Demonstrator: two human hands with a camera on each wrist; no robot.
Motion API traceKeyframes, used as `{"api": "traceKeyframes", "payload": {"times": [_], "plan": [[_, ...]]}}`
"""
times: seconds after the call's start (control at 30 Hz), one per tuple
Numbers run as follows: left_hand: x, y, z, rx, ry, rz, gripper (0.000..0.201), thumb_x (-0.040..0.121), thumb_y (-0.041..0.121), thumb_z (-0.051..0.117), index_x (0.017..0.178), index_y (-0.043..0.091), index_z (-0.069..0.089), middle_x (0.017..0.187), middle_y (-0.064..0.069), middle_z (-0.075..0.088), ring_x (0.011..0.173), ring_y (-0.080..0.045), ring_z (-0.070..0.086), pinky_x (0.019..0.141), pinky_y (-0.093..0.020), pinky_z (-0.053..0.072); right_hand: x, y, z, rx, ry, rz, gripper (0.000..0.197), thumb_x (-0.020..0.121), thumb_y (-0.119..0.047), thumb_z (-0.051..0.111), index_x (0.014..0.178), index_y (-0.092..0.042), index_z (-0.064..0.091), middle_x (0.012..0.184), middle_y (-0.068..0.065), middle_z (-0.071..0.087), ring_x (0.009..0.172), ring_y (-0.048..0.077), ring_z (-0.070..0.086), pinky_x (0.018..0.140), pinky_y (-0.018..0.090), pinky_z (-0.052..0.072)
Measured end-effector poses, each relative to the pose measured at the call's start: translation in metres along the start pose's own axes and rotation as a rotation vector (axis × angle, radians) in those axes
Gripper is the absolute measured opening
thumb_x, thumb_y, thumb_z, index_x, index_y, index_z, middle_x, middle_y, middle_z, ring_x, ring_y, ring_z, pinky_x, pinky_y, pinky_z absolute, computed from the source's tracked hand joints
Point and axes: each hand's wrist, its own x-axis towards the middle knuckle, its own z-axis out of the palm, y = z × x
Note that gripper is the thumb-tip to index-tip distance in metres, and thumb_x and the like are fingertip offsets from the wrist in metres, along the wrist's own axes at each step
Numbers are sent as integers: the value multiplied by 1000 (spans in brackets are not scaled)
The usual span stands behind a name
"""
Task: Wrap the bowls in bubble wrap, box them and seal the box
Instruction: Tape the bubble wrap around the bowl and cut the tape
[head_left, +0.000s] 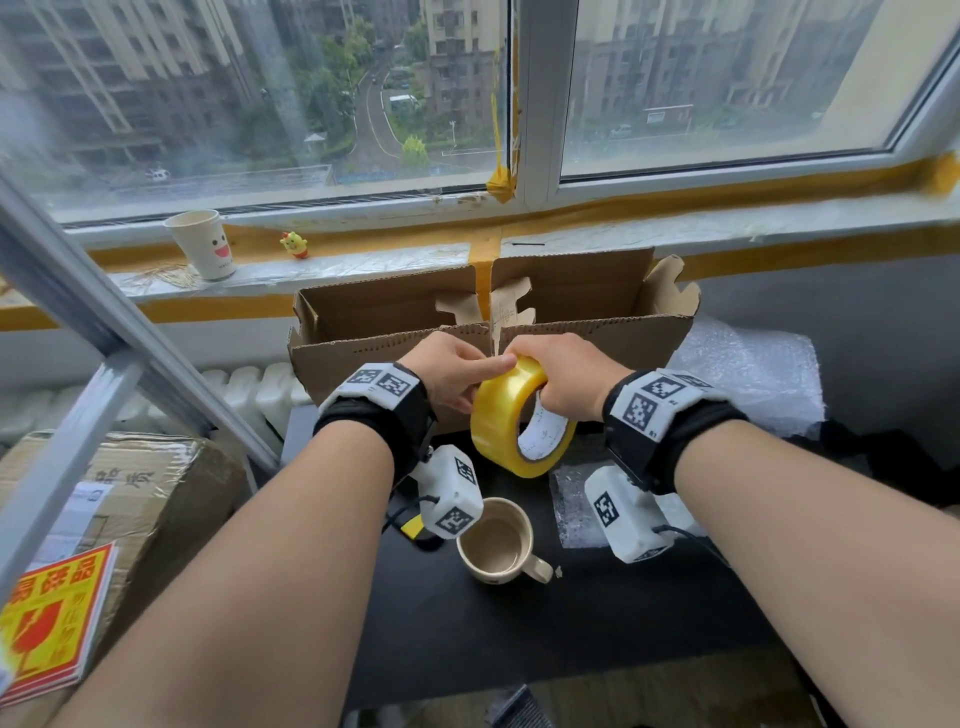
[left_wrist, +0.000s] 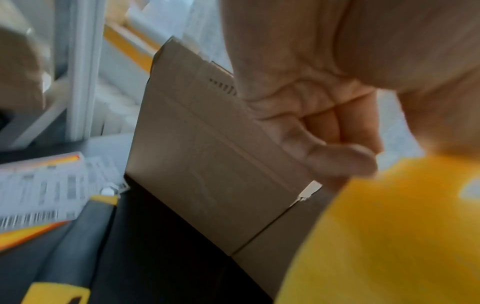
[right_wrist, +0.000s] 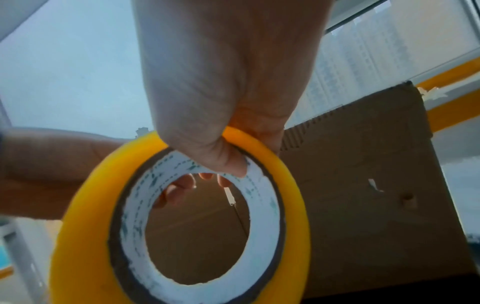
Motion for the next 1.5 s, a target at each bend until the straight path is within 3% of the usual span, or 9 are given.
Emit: {"api": "traceKeyframes", "payload": {"times": [0.17,0.37,0.53,0.77,0.93,1.1,1.23,1.4,1.5], "plan": [[-6,7,-5,-86,-61,-31,11,85,17,72,87,6,72,73,-5,73,66,-10,71,65,-23,59,-4,-2,0,-104,-1,6,46,83,2,48,116,-29,56,106,2,60,98,25,58,75,34,47],[-9,17,-1,142,-54,-9,11,88,8,66,86,-1,71,74,-11,73,67,-17,72,68,-28,61,-6,-7,2,-209,-36,-14,44,82,-1,49,116,-28,56,106,3,61,97,27,58,72,34,46],[-10,23,3,415,0,64,17,88,9,61,83,-2,72,75,-10,74,60,-14,66,70,-28,60,-7,-9,3,-253,-35,-28,40,82,-3,50,114,-26,55,105,4,61,97,28,58,74,36,47],[-12,29,6,680,102,175,16,82,12,62,69,9,71,65,-1,71,55,-9,62,65,-24,57,-6,-10,1,-288,-26,-31,38,83,-3,50,115,-22,54,106,6,62,98,29,58,76,37,47],[-11,35,8,882,125,248,13,84,20,62,74,13,66,75,0,60,76,-21,60,62,-27,42,-4,-9,1,-305,-8,-31,38,81,-2,50,114,-20,53,105,7,63,99,31,58,73,36,45],[-10,35,8,954,127,276,14,86,23,60,85,11,68,83,-1,57,79,-21,57,64,-27,40,-3,-7,4,-341,13,-44,35,80,-2,51,110,-20,50,105,7,63,98,32,59,70,35,42],[-11,38,9,1013,128,303,9,88,24,59,83,17,61,80,2,50,78,-19,52,65,-26,41,-2,-8,5,-390,36,-79,39,82,-4,52,116,-21,50,112,4,62,102,29,60,70,34,42],[-11,42,12,1083,137,272,20,86,27,58,90,9,67,88,-5,63,76,-22,57,63,-29,47,-3,-10,6,-429,103,-90,36,85,-6,51,117,-21,51,112,2,62,102,29,61,70,34,43],[-12,45,11,1014,169,213,20,85,27,60,86,9,67,78,-4,61,72,-21,59,64,-29,50,-3,-13,7,-441,147,-76,30,87,-7,48,114,-20,52,111,3,60,100,30,61,68,35,41]]}}
